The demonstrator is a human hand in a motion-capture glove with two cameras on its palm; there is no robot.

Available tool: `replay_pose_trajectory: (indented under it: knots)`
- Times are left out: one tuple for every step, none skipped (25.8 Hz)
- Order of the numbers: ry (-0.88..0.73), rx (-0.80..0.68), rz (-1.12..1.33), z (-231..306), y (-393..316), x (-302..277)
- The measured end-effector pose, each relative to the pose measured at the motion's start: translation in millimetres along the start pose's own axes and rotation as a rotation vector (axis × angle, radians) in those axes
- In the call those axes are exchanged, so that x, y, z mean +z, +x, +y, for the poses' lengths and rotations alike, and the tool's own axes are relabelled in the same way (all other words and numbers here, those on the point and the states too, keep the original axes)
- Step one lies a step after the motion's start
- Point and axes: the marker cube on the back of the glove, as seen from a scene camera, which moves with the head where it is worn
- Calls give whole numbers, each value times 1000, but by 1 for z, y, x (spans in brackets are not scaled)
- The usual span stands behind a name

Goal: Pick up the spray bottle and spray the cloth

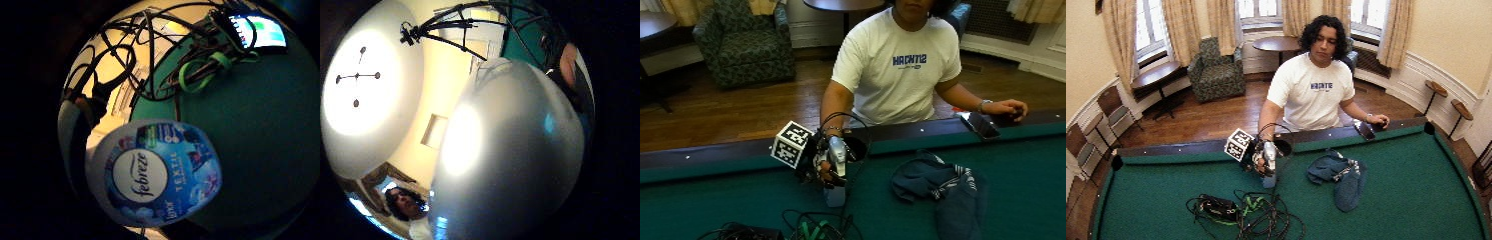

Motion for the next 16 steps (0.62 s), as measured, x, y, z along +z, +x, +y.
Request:
replay_pose_trajectory:
  knots:
    - [15, 11, -13, 0, 2, -1]
    - [33, 20, -25, 1, 4, -2]
    - [51, 28, -36, 1, 5, -3]
    - [66, 32, -42, 1, 7, -3]
    - [77, 33, -45, 2, 7, -4]
    - [86, 30, -44, 2, 7, -4]
    - [95, 24, -42, 2, 7, -4]
    - [106, 13, -39, 2, 6, -4]
    - [119, -1, -38, 1, 5, -4]
    - [133, -17, -36, 1, 4, -4]
    - [150, -34, -33, 1, 2, -5]
    - [170, -52, -27, 2, 0, -7]
    - [193, -71, -17, 2, -2, -9]
    - [216, -91, -5, 3, -5, -12]
    - [236, -110, 7, 4, -9, -15]
    - [249, -128, 18, 5, -15, -18]
